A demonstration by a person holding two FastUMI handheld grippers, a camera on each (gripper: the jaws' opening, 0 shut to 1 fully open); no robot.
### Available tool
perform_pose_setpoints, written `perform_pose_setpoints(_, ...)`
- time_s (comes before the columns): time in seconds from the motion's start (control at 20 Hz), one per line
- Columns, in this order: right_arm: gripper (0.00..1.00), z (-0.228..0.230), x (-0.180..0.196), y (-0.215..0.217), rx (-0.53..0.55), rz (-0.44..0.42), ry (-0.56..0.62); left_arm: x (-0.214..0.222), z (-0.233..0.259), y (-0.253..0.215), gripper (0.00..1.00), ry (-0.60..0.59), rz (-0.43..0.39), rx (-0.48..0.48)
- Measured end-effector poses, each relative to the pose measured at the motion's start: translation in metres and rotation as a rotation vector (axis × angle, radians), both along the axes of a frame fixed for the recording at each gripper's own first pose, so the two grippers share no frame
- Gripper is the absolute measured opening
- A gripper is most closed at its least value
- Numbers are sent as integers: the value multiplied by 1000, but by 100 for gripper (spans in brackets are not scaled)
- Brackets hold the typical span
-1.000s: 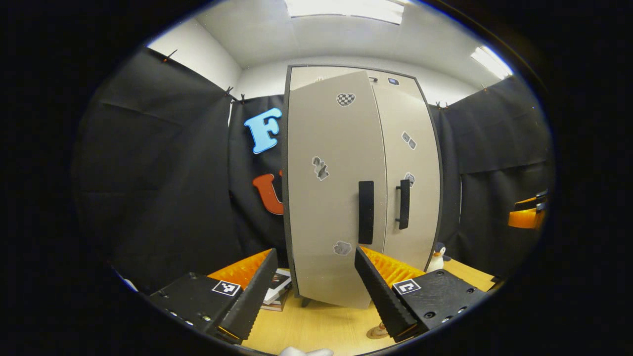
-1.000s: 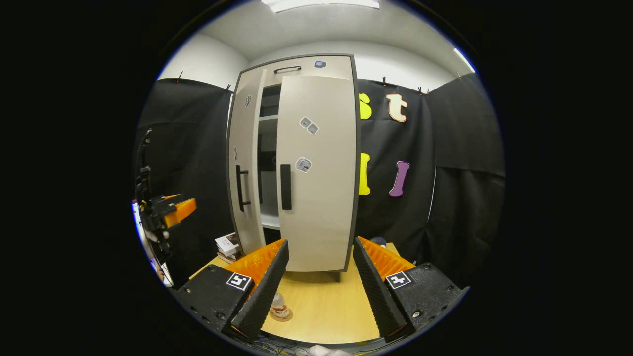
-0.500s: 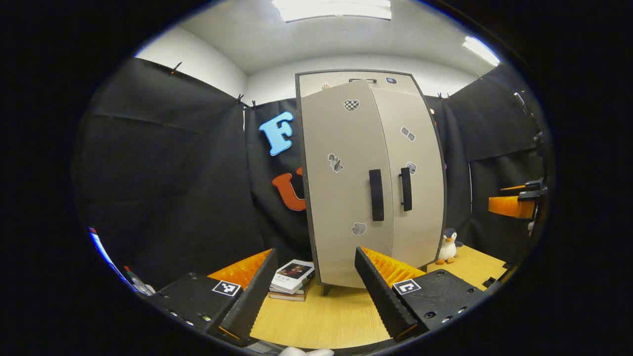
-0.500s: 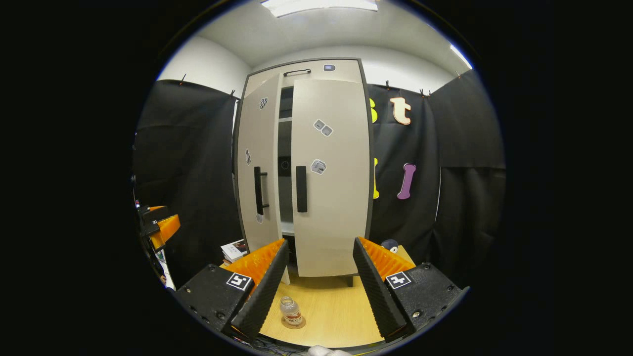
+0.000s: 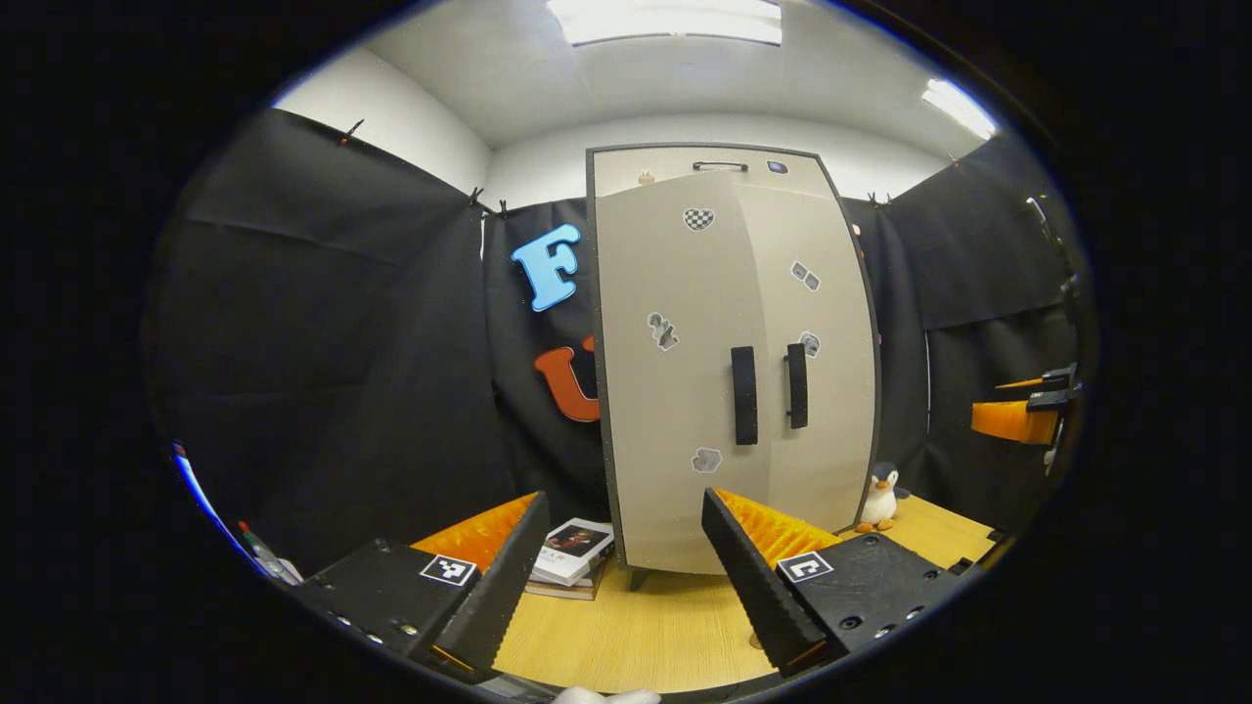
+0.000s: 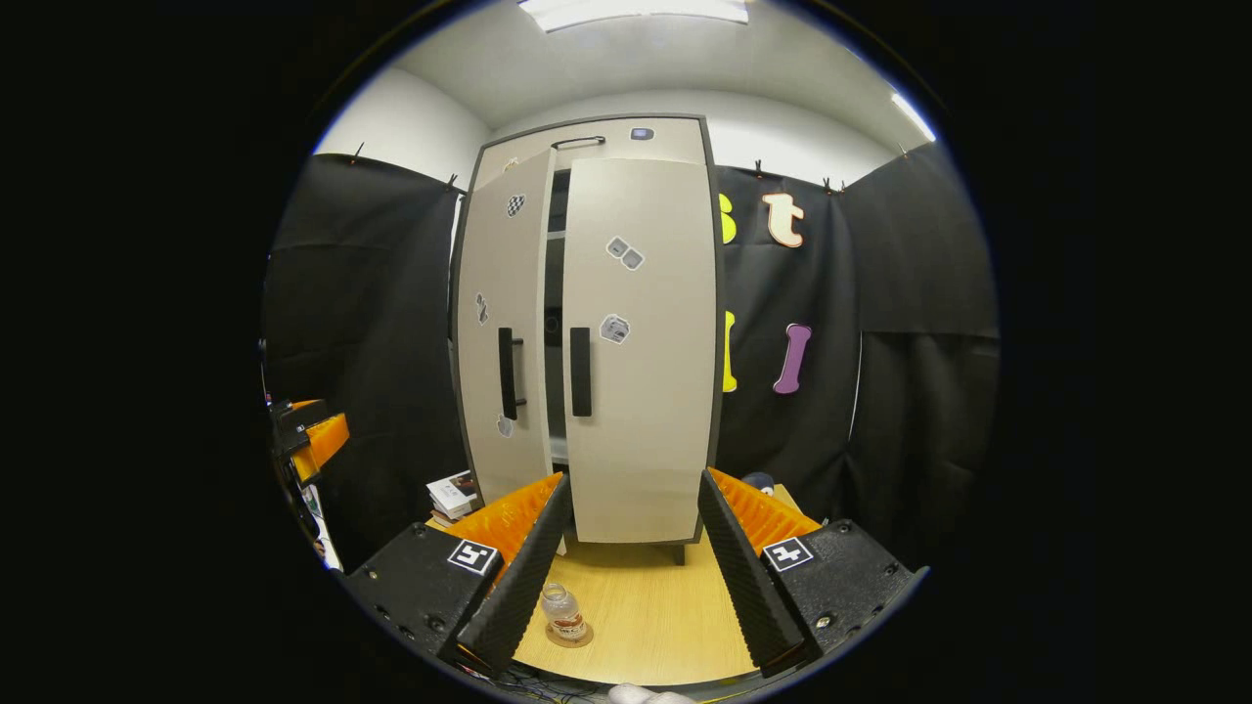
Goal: Grasp the bottle in the cabinet with the left hand and place it on the coaster, then close the right door with the right hand and the left door with the left hand.
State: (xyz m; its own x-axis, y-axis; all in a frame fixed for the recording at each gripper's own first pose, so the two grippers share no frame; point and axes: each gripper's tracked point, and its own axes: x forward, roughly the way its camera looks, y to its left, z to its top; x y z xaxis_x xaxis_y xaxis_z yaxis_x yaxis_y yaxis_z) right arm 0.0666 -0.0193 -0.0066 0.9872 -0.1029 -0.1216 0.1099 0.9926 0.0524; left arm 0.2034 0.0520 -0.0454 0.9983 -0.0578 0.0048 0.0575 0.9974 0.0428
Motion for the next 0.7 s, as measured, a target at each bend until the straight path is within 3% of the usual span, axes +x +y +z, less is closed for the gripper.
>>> perform_pose_setpoints(0.7,81,-4,-15,-6,-14,-11,4,-8,2,-7,96,4,-7,-15)
